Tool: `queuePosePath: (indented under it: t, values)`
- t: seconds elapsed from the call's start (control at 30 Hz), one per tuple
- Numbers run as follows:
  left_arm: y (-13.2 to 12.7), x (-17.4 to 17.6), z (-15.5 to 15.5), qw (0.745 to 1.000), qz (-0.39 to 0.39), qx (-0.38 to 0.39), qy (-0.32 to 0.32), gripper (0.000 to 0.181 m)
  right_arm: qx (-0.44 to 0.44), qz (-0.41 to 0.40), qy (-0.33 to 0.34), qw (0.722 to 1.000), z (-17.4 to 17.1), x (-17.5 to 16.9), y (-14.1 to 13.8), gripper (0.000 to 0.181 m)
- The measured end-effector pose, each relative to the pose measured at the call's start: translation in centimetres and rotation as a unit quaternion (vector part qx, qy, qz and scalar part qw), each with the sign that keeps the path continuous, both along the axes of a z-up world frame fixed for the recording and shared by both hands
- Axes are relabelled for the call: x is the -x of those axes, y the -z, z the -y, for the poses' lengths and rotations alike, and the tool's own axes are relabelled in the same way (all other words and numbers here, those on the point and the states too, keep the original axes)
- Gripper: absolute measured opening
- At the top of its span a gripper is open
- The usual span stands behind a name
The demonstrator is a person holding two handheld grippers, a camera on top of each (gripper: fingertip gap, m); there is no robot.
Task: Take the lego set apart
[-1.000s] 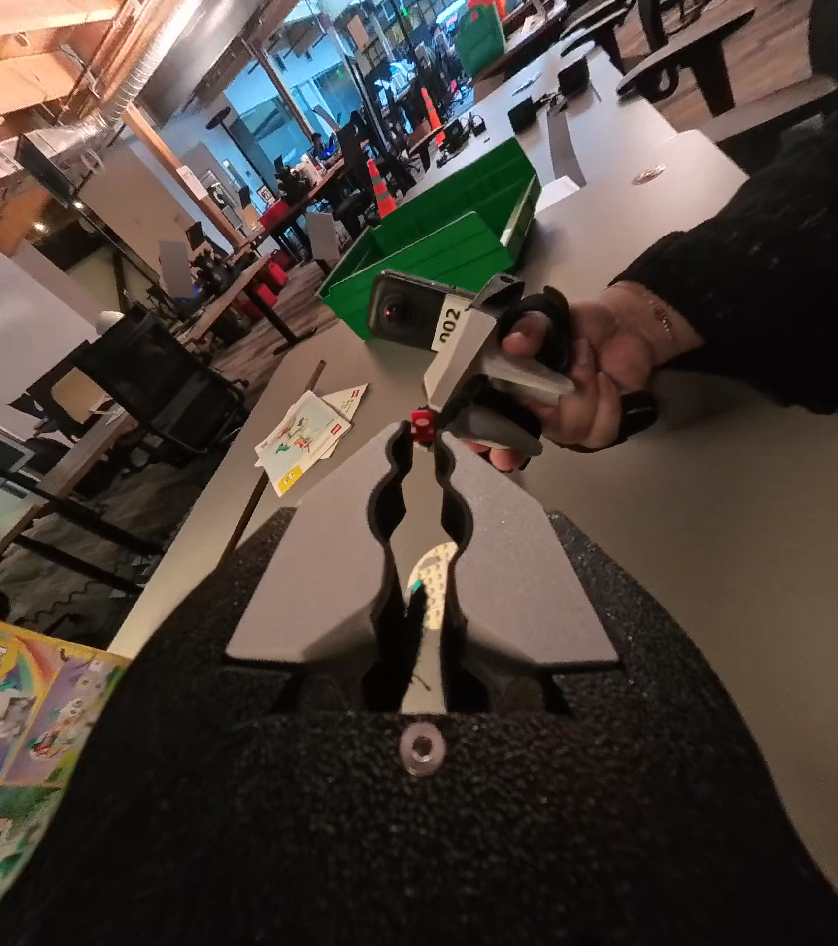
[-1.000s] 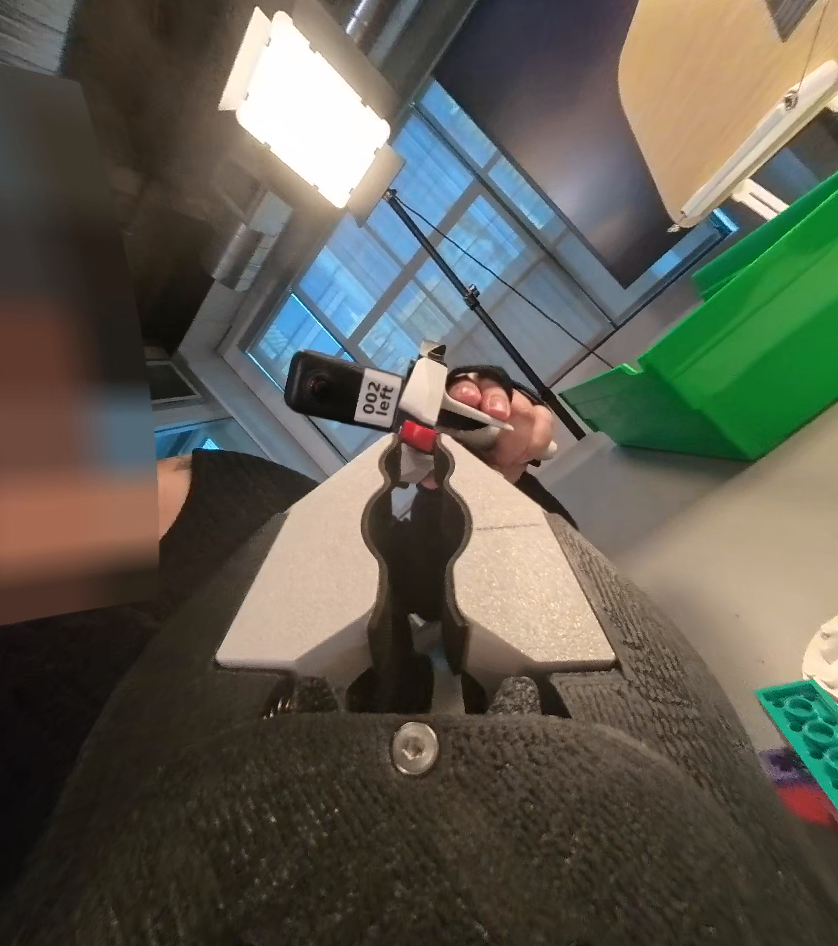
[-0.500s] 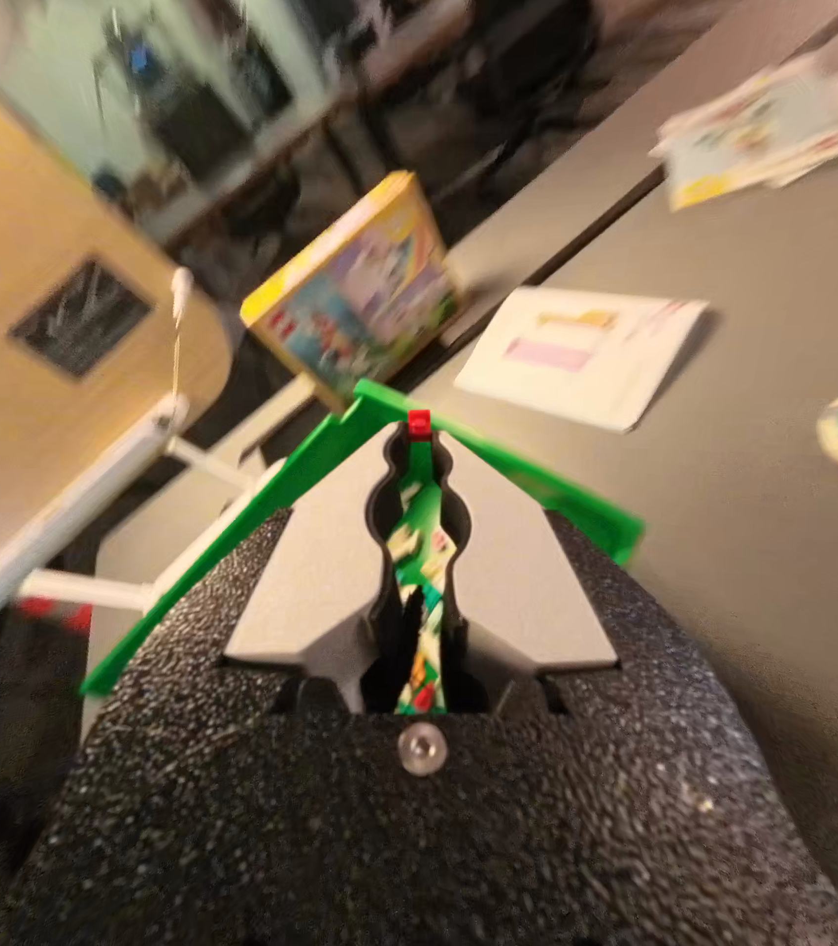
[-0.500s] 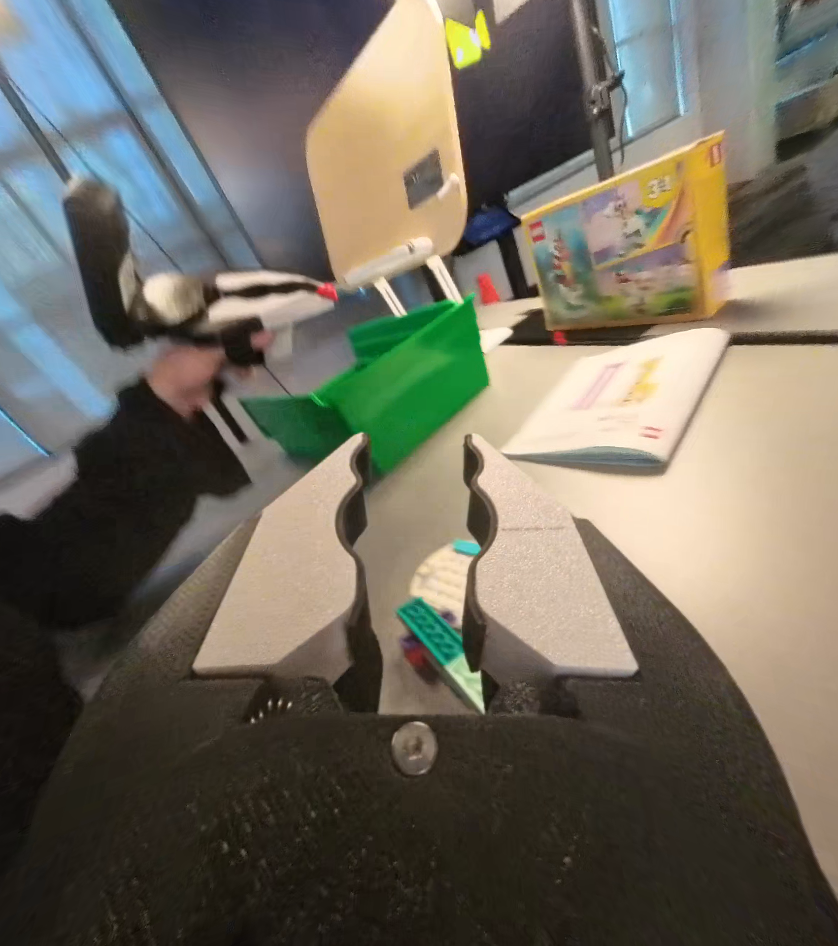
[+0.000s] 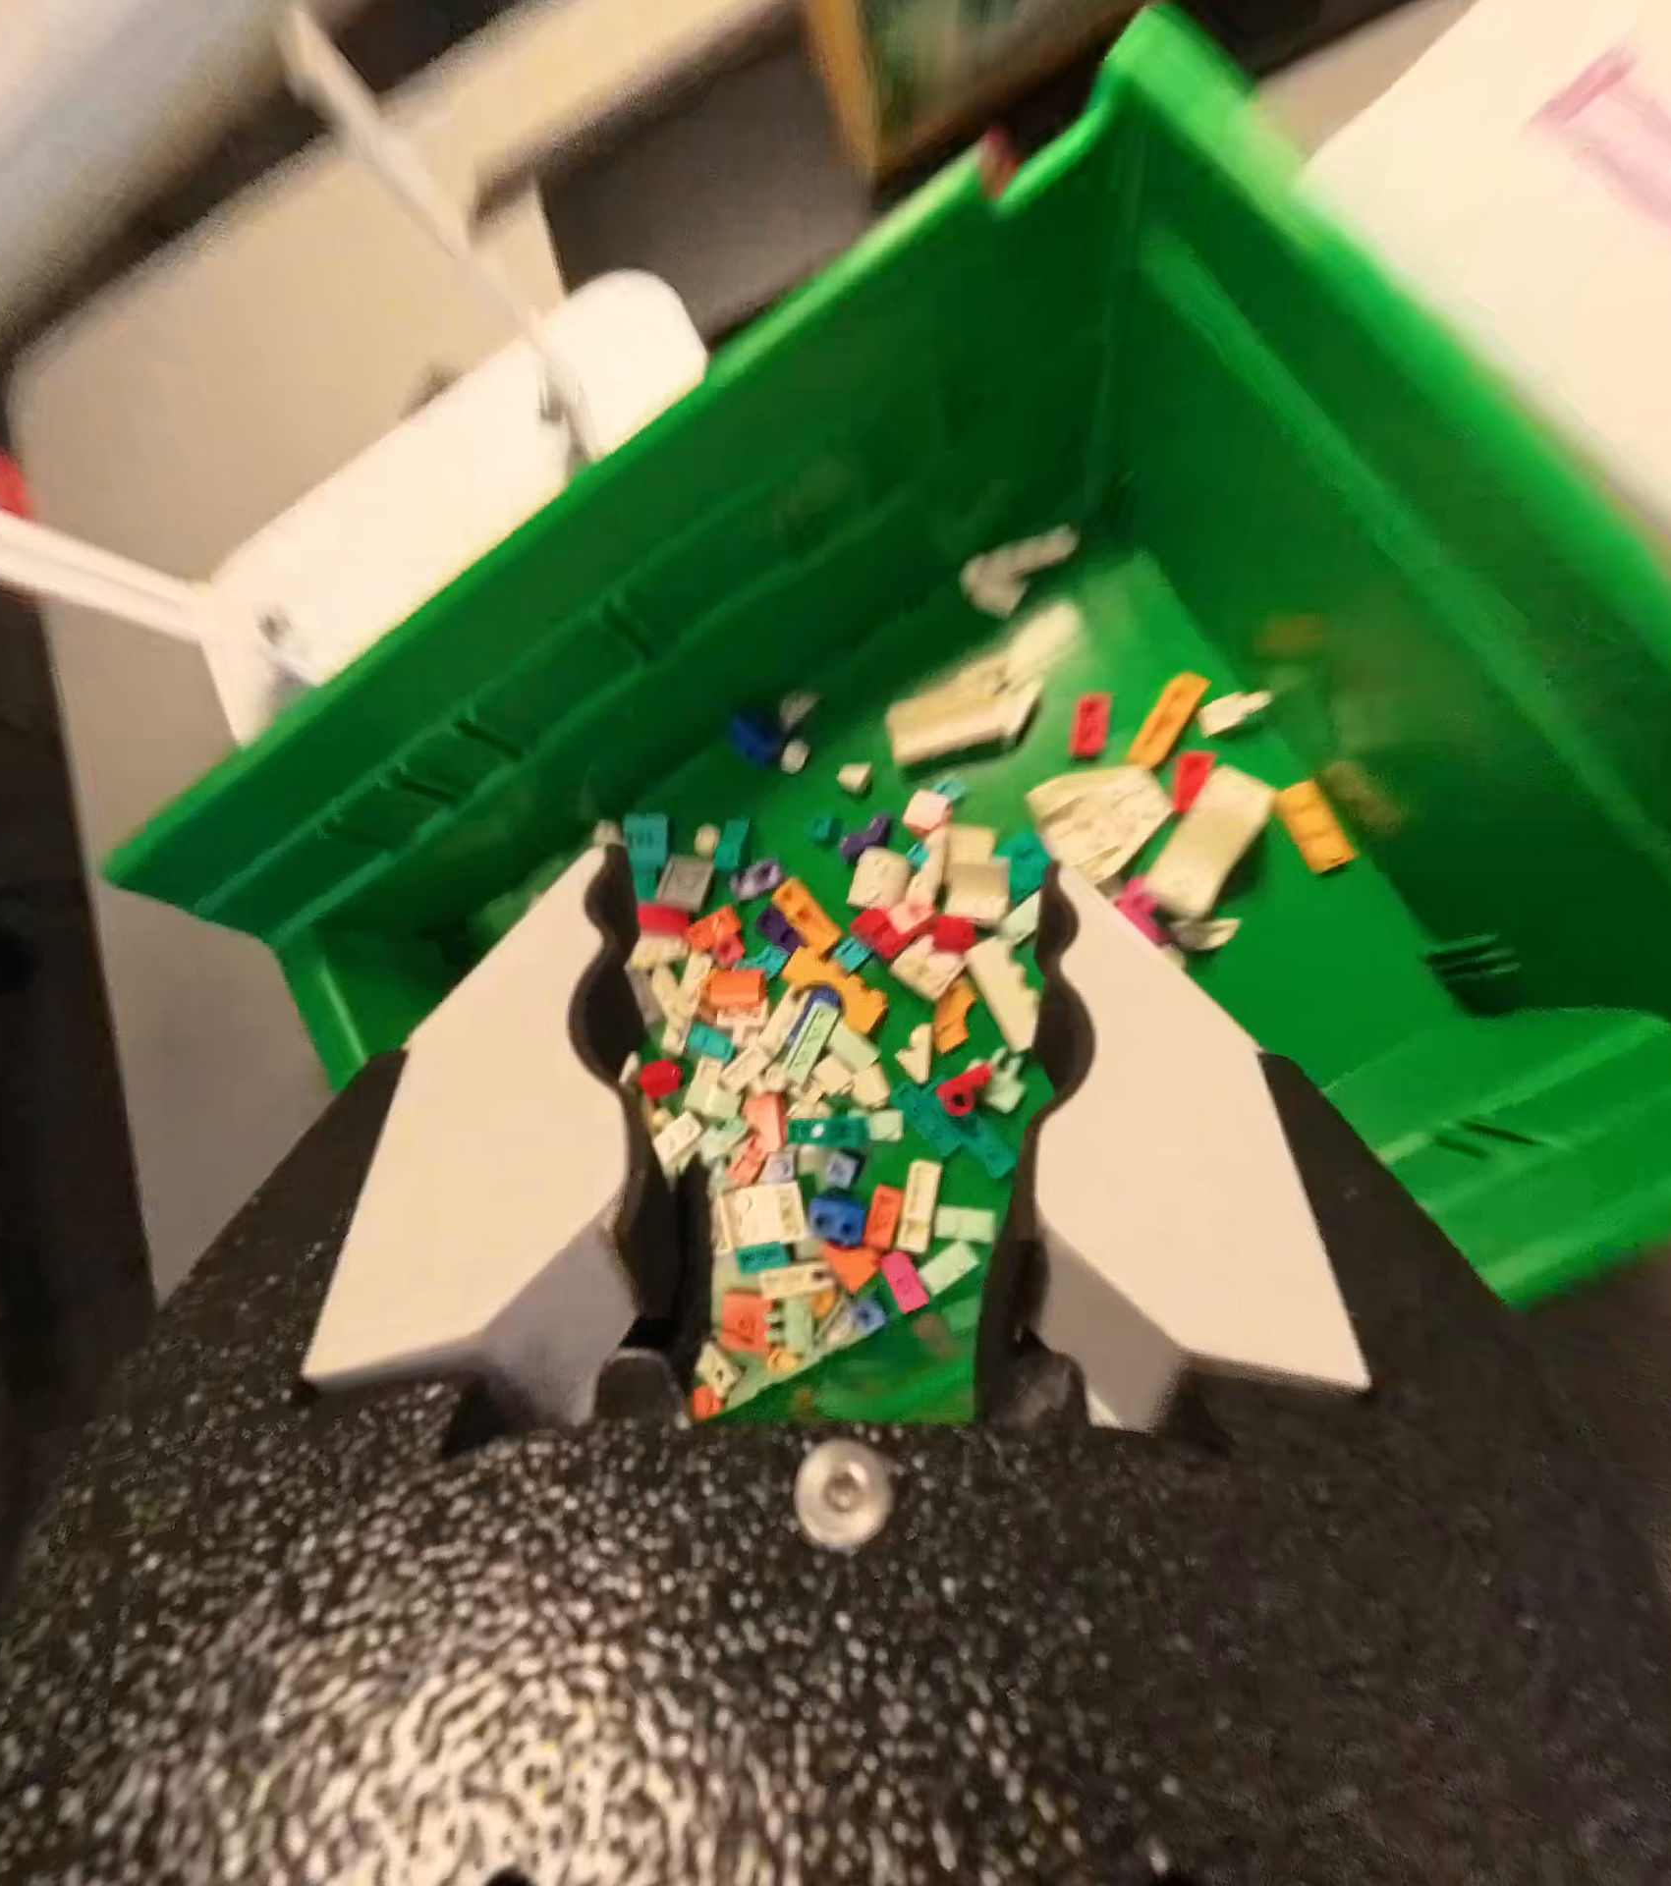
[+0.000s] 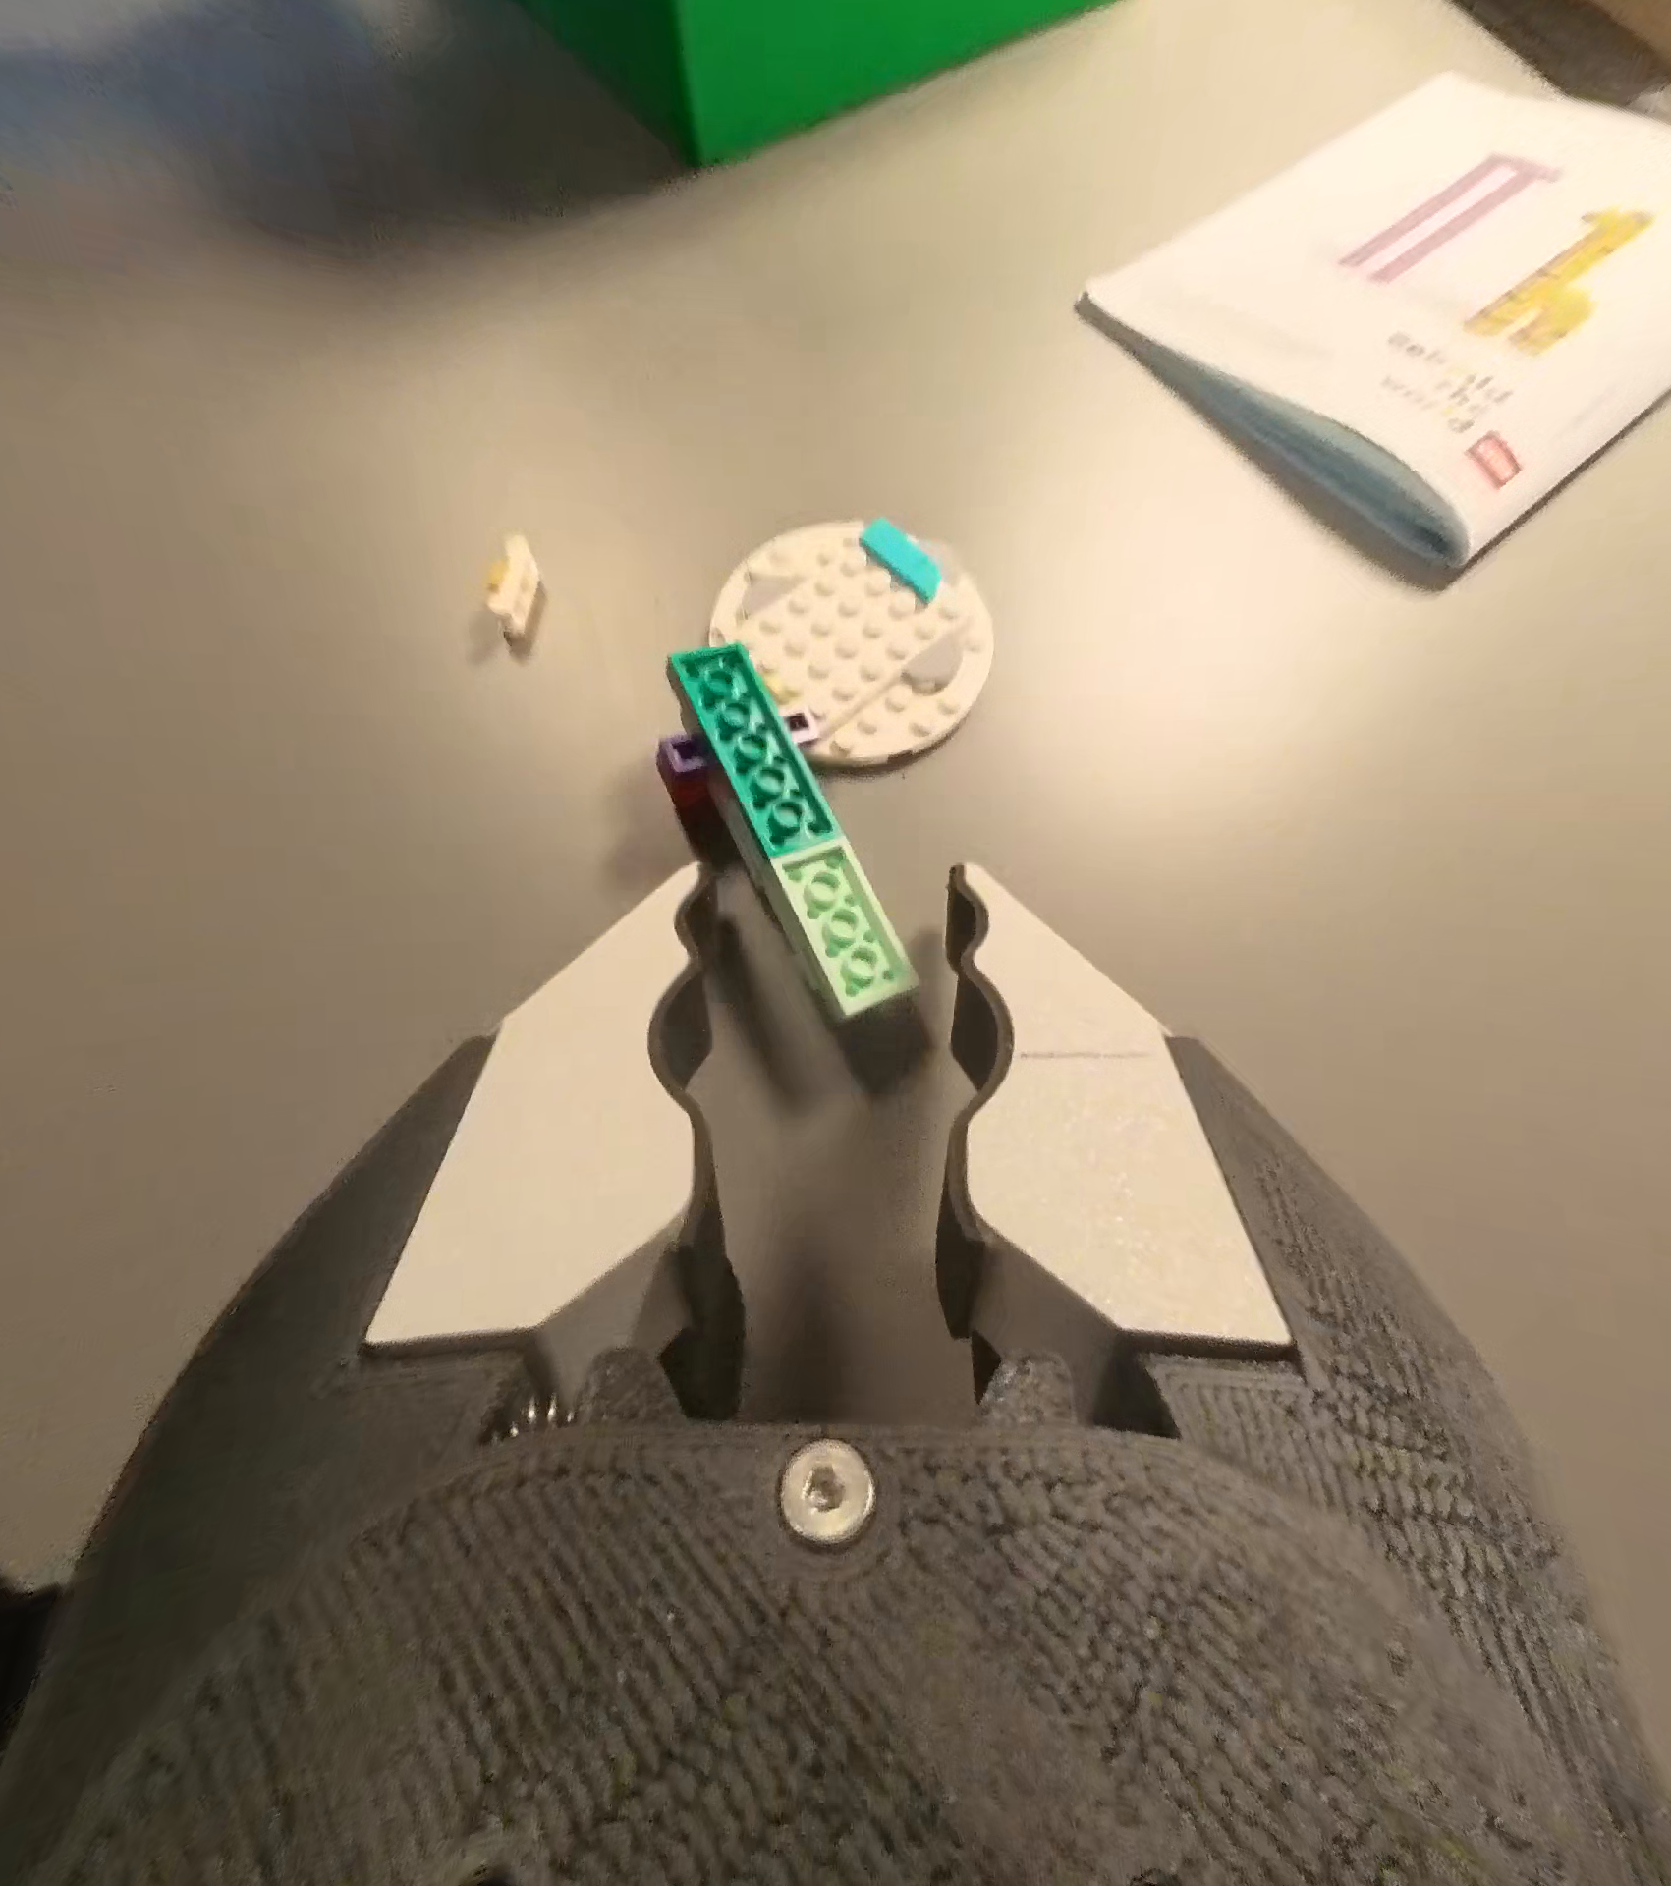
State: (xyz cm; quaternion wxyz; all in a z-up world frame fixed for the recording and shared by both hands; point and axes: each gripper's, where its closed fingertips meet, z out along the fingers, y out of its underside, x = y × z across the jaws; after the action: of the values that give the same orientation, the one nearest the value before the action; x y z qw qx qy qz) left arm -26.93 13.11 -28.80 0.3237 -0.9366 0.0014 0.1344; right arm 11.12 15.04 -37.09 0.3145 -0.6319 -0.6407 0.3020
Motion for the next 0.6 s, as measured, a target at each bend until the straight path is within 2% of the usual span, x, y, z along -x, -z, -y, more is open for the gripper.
queuePosePath:
  t: [0.03, 0.07, 0.13, 0.23, 0.3, 0.33, 0.43, 0.53, 0.6]
  values:
    - [-1.4, -1.8, -0.3, 0.999, -0.02, -0.036, 0.024, 0.078, -0.009, 0.015, -0.002, 1.0, 0.0, -0.1, 0.4, 0.042]
    - [-2.7, -4.2, -0.5, 0.995, -0.033, -0.074, 0.059, 0.078, -0.014, 0.01, -0.005, 1.0, 0.1, 0.0, 0.3, 0.03]
    - [-4.2, -11.1, -0.9, 0.975, -0.009, -0.145, 0.167, 0.071, -0.049, 0.011, -0.018, 0.999, 0.1, 0.0, 0.2, 0.02]
    - [-4.4, -22.6, 0.3, 0.911, 0.151, -0.213, 0.32, 0.063, -0.169, -0.035, -0.049, 0.984, 0.1, 0.9, -1.5, 0.017]
    - [-3.1, -27.4, 1.1, 0.876, 0.227, -0.212, 0.37, 0.062, -0.262, -0.093, -0.065, 0.958, 0.5, 1.7, -3.9, 0.017]
    - [-2.0, -28.8, 1.2, 0.869, 0.253, -0.198, 0.376, 0.061, -0.32, -0.116, -0.067, 0.938, 0.7, 2.0, -5.1, 0.017]
    - [0.6, -31.9, 1.6, 0.851, 0.307, -0.148, 0.4, 0.056, -0.507, -0.153, -0.067, 0.846, 1.1, 2.5, -8.0, 0.017]
    - [1.0, -33.0, 1.7, 0.838, 0.318, -0.148, 0.417, 0.039, -0.612, -0.141, -0.086, 0.774, 2.0, 3.0, -8.5, 0.017]
    - [0.7, -33.4, 2.1, 0.83, 0.319, -0.151, 0.432, 0.033, -0.652, -0.136, -0.095, 0.74, 2.5, 3.3, -8.7, 0.017]
